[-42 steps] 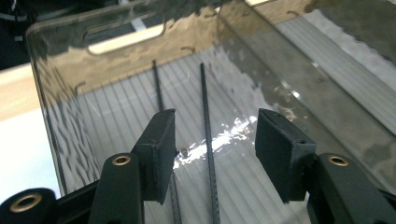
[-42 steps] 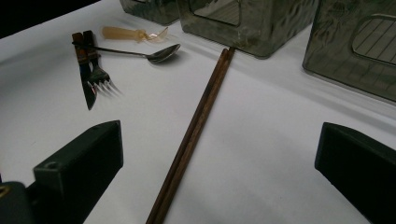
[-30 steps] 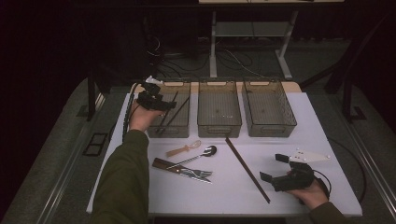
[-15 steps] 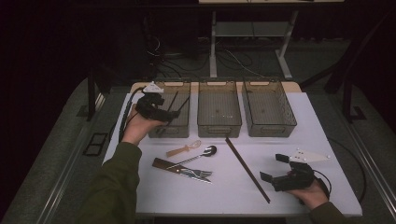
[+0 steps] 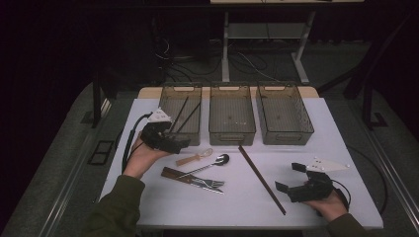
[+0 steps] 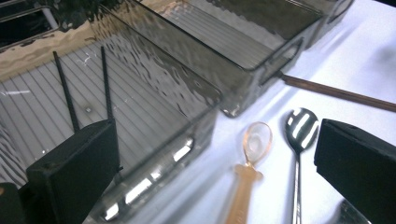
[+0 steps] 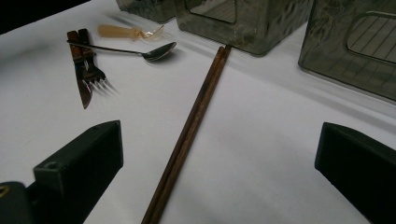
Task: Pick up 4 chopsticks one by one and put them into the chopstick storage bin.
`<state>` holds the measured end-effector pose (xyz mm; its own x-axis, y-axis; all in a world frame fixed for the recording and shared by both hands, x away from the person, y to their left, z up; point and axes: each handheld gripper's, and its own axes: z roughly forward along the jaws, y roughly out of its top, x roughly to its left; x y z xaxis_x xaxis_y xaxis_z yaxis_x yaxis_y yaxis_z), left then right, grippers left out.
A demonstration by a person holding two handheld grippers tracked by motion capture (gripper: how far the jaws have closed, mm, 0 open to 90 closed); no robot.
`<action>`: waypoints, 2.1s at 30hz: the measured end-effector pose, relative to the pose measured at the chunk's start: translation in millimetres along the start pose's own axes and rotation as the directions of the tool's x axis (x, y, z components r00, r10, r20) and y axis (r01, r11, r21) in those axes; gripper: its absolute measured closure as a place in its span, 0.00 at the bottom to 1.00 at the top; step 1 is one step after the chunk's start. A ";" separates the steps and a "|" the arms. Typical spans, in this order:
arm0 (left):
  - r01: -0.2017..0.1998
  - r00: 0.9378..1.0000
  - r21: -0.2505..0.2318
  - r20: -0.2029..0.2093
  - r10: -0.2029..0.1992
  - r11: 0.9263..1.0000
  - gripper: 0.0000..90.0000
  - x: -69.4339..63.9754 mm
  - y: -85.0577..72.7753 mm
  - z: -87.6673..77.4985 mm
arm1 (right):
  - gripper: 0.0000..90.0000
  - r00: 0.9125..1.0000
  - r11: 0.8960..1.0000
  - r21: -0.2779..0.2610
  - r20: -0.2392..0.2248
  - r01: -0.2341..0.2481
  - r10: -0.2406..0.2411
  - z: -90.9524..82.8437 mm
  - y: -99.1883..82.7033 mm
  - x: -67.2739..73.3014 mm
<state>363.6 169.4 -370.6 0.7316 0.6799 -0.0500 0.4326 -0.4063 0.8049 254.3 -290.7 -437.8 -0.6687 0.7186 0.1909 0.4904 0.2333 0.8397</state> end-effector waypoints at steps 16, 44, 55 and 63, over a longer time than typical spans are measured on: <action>-0.033 0.998 -0.058 0.050 0.036 0.998 0.00 -42.8 -51.2 -14.6 | 0.01 1.000 1.000 0.000 -0.003 0.000 0.000 -0.6 0.3 0.5; -0.044 0.984 -0.043 0.171 0.050 0.998 0.00 -77.3 -89.1 -11.7 | 0.61 0.993 0.977 0.193 -0.093 0.094 -0.078 0.9 0.5 16.6; -0.035 0.985 -0.040 0.166 0.041 0.999 0.01 -76.1 -89.2 -10.3 | 0.98 0.977 0.949 0.266 -0.175 0.168 -0.124 8.9 -0.4 29.0; -0.027 0.985 -0.035 0.167 0.032 0.999 0.00 -74.7 -89.7 -10.2 | 0.99 0.964 0.926 0.309 -0.219 0.216 -0.151 14.3 -2.9 36.5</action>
<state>264.8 161.3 -433.0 0.8229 0.5551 -0.1217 0.3941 -0.4031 0.8260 236.4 -255.7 -440.6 -0.8413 0.5136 0.1686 0.4828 0.5736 0.6617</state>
